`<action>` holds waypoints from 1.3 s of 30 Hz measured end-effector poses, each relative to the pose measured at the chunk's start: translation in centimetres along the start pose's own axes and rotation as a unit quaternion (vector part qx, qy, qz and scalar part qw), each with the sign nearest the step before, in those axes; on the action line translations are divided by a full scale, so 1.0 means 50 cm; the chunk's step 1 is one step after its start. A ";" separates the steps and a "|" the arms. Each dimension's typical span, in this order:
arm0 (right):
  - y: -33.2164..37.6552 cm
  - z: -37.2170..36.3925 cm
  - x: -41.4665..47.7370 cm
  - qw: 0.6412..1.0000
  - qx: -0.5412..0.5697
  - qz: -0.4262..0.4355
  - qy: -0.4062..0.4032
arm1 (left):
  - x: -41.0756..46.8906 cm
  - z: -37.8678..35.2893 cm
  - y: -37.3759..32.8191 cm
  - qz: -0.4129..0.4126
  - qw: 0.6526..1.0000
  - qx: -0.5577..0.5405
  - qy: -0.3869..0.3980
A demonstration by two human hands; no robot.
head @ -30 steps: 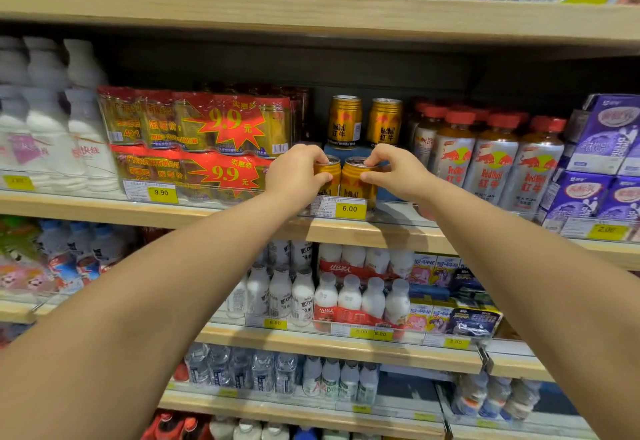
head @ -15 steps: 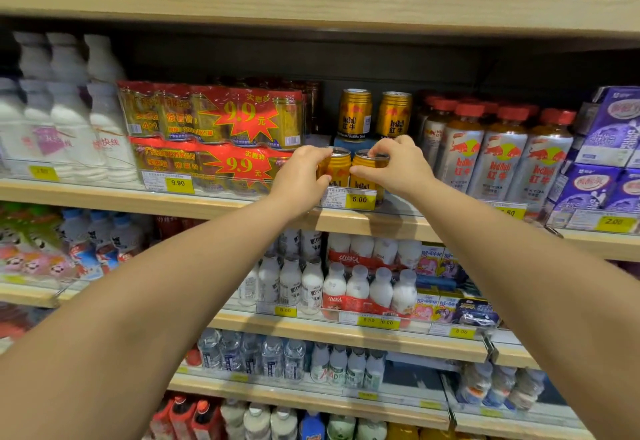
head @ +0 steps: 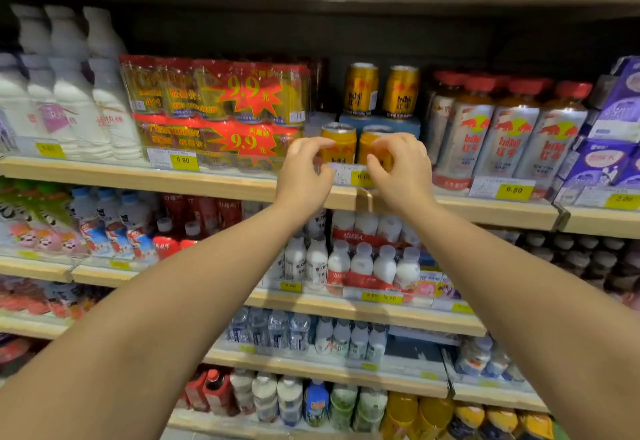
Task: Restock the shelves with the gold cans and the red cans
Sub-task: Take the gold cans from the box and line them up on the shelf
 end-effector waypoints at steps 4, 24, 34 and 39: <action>0.009 -0.065 -0.169 0.998 0.067 -0.011 -0.016 | -0.142 -0.034 0.072 0.042 0.998 -0.049 -0.001; -0.367 -0.533 -1.334 0.713 0.076 -0.530 0.452 | -1.122 -0.396 0.720 0.411 0.824 0.092 0.378; -0.542 -0.729 -1.723 0.664 0.016 -0.502 0.554 | -1.546 -0.578 0.971 0.474 0.717 0.148 0.490; -0.646 -0.811 -1.849 0.645 0.000 -0.567 0.512 | -1.697 -0.612 1.053 0.419 0.627 0.268 0.600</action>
Point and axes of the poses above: each hand's wrist, its own x-axis towards the middle knuckle, its own z-axis out of the back of the hand, y = z × x, the point moved 8 cm from there along x, towards the middle knuckle, and after that the axes turned 3 degrees about x, right-handed, at the moved point
